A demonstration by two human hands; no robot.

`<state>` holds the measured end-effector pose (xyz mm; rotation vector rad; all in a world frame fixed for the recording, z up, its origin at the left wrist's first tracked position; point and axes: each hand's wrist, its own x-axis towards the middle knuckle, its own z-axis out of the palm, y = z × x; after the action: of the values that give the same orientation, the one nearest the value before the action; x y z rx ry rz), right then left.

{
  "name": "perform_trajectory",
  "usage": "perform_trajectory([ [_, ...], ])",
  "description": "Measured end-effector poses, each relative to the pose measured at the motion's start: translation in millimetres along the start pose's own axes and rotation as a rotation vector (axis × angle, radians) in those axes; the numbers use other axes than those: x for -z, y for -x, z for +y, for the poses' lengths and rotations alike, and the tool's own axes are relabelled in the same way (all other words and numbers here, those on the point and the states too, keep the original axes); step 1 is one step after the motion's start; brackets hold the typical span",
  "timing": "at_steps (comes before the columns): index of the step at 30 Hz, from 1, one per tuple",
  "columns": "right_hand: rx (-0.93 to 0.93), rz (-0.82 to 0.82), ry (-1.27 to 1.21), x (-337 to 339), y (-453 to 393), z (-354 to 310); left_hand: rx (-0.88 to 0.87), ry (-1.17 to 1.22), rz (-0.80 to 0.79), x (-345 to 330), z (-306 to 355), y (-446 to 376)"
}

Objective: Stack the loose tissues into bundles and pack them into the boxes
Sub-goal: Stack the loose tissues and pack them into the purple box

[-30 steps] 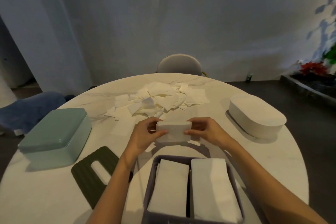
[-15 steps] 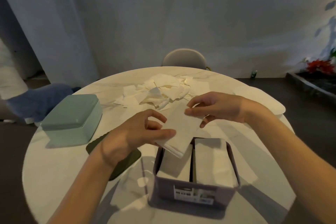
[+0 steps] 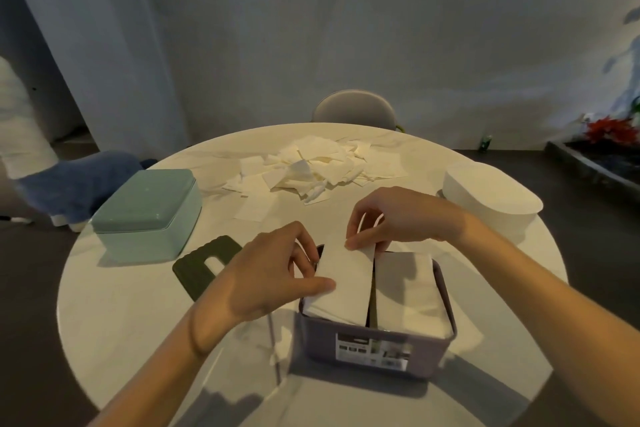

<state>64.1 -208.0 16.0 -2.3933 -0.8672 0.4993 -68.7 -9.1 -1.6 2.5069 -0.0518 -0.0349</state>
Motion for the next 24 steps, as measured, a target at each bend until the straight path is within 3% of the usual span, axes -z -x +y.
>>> perform_trajectory([
  [7, 0.008, 0.127, 0.256, -17, 1, -5, -0.051, -0.190, 0.093, -7, 7, 9],
  [18, -0.071, -0.012, 0.266, -19, -15, -4, 0.005, -0.204, -0.155, -2, -8, -16],
  [24, -0.037, 0.056, 0.172, 6, -60, 9, 0.106, 0.000, 0.036, 14, -47, -64],
])
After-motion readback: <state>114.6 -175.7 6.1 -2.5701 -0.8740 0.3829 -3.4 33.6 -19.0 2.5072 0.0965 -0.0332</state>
